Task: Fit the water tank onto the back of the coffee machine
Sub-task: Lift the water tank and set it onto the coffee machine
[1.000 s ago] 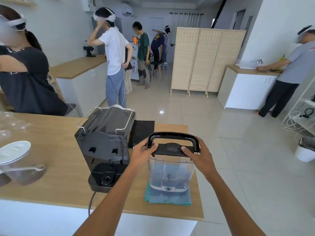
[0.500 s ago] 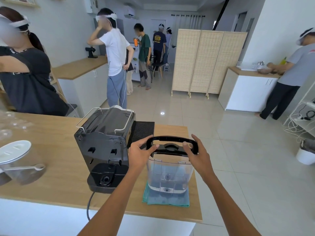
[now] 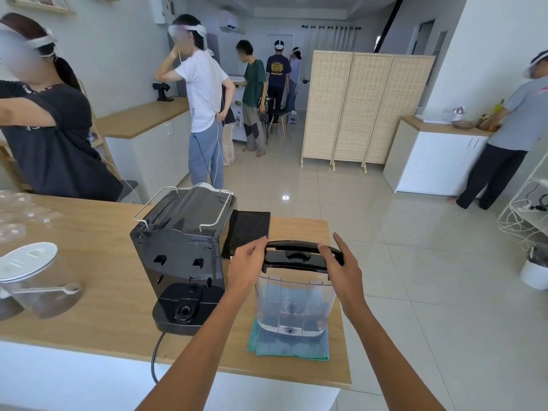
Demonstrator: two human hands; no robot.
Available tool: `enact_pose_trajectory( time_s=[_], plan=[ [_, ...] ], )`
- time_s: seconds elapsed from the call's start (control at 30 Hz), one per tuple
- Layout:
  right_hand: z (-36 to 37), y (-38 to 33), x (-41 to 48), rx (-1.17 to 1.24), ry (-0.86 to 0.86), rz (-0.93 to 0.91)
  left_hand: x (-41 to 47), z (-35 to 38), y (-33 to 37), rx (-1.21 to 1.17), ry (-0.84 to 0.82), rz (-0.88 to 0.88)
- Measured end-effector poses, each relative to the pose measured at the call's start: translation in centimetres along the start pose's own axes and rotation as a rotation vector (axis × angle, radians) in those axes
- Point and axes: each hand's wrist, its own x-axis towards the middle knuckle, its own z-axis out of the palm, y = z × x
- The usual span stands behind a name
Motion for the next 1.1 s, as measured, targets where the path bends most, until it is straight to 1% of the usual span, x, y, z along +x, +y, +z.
enact_pose_trajectory(
  time_s=[0.13, 0.27, 0.33, 0.43, 0.53, 0.83, 0.9, 0.97, 1.1],
  plan=[
    [-0.7, 0.2, 0.0, -0.023, -0.105, 0.018, 0.3, -0.1, -0.6, -0.02, -0.162, 0.017],
    [-1.8, 1.4, -0.6, -0.039, -0.216, 0.015, -0.3, -0.6, -1.7, -0.032, -0.218, 0.063],
    [-1.8, 2.2, -1.1, -0.068, -0.236, -0.015, -0.9, -0.8, -2.3, -0.025, -0.242, 0.091],
    [-1.6, 3.3, -1.8, -0.121, -0.273, -0.086, -1.8, -0.6, -2.8, 0.079, -0.308, 0.16],
    [-1.6, 3.9, -2.2, -0.11, -0.249, -0.11, -2.2, -0.6, -3.4, 0.181, -0.296, 0.227],
    [-1.5, 4.8, -2.0, -0.147, -0.203, -0.141, -1.9, -1.0, -5.3, 0.27, -0.303, 0.298],
    [-1.5, 5.2, -1.9, -0.164, -0.198, -0.16, -1.7, -1.3, -5.9, 0.258, -0.313, 0.296],
    [-1.6, 5.7, -1.8, -0.192, -0.21, -0.186, -1.5, -1.5, -6.2, 0.24, -0.32, 0.29],
    [-2.2, 6.5, -1.3, -0.284, -0.283, -0.225, -1.2, -1.6, -6.3, 0.281, -0.335, 0.279]
  ],
)
